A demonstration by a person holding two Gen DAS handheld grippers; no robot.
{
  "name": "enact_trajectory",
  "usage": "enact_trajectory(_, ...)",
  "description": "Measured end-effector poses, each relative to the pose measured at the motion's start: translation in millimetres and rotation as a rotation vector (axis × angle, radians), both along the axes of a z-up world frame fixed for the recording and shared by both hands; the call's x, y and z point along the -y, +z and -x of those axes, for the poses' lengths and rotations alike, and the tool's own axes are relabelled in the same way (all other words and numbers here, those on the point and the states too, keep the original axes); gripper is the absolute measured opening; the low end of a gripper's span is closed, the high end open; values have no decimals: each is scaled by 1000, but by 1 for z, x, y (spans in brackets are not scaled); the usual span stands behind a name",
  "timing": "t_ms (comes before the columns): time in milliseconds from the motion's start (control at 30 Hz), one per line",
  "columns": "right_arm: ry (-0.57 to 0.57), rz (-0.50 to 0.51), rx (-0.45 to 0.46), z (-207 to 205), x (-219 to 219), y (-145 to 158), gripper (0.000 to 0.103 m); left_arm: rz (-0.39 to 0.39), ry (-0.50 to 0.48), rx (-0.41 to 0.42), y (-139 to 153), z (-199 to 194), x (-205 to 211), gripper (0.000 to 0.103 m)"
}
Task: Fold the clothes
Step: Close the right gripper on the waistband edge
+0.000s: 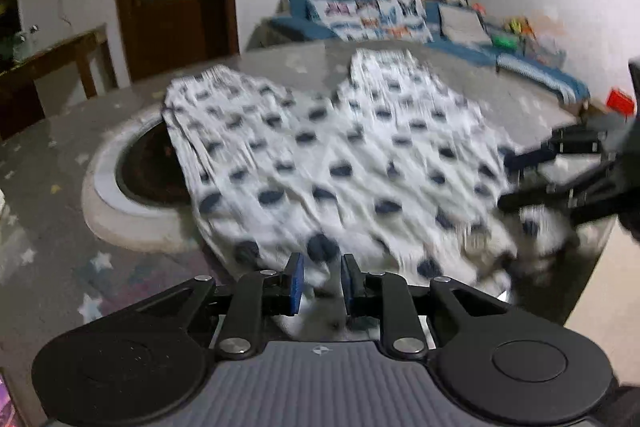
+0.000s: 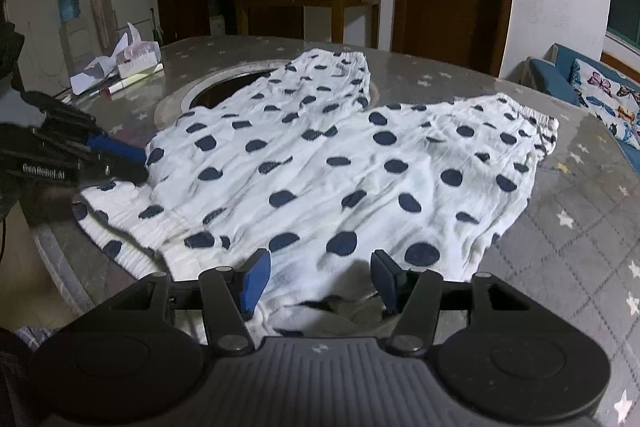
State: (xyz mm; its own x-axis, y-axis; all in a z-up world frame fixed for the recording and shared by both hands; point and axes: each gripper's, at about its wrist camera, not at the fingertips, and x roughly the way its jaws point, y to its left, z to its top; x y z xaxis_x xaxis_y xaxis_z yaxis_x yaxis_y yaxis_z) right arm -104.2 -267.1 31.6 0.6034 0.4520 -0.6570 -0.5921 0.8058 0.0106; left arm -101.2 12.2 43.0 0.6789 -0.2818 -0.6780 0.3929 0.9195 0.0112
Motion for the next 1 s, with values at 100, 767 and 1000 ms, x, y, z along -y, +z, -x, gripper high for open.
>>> enact_trajectory(100,-12,-24,-5,-1,7,4,57,-13,-8,-1,1,1,2,26)
enact_trajectory(767,-349,-83,-36,-135,95,21,55,8,-496,71,-6,22,166,61)
enact_trajectory(1000,-426,-78,-75,-206,106,11,49,-15,-487,55,-17,16,170,27)
